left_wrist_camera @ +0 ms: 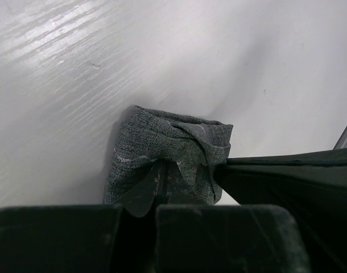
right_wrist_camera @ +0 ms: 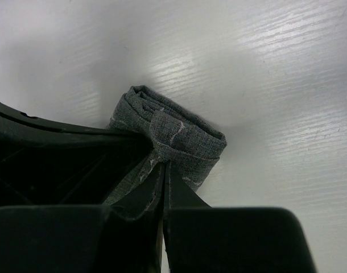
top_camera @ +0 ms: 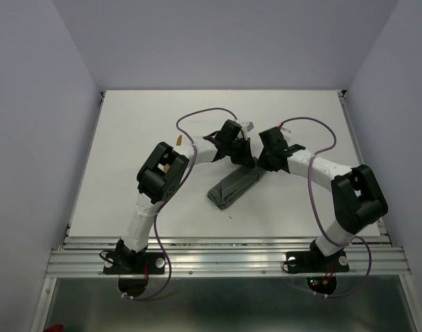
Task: Fold the napkin into a case and place the utensils inside
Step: Stuff the top corner of the smaller-rectangle-folded napkin into the folded napkin.
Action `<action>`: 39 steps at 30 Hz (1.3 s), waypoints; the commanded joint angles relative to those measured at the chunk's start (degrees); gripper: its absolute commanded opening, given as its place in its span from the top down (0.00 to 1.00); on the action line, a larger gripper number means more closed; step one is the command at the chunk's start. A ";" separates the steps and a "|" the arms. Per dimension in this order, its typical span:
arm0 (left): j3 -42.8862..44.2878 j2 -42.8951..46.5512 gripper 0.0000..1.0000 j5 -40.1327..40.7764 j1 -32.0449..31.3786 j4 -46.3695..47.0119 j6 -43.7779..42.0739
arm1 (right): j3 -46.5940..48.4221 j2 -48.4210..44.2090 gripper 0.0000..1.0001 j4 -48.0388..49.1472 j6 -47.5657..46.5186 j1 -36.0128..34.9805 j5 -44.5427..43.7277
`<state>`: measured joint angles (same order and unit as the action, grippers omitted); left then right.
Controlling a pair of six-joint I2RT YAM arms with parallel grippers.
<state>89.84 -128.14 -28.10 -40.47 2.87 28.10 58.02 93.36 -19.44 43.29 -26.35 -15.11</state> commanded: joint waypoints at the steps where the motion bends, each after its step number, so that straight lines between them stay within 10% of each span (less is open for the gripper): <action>1: 2.00 -1.06 1.00 -0.11 -1.28 -1.20 -1.20 | 1.48 -0.11 0.99 0.81 -0.40 -0.55 -0.27; 39: 0.95 0.52 1.00 -0.91 -1.98 -0.76 -1.73 | -0.80 9.47 0.99 3.89 0.30 -0.55 0.61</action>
<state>90.63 -129.10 -28.62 -41.60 3.66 27.90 58.06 98.50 -16.86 42.44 -26.35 -14.00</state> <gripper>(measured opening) 0.019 0.015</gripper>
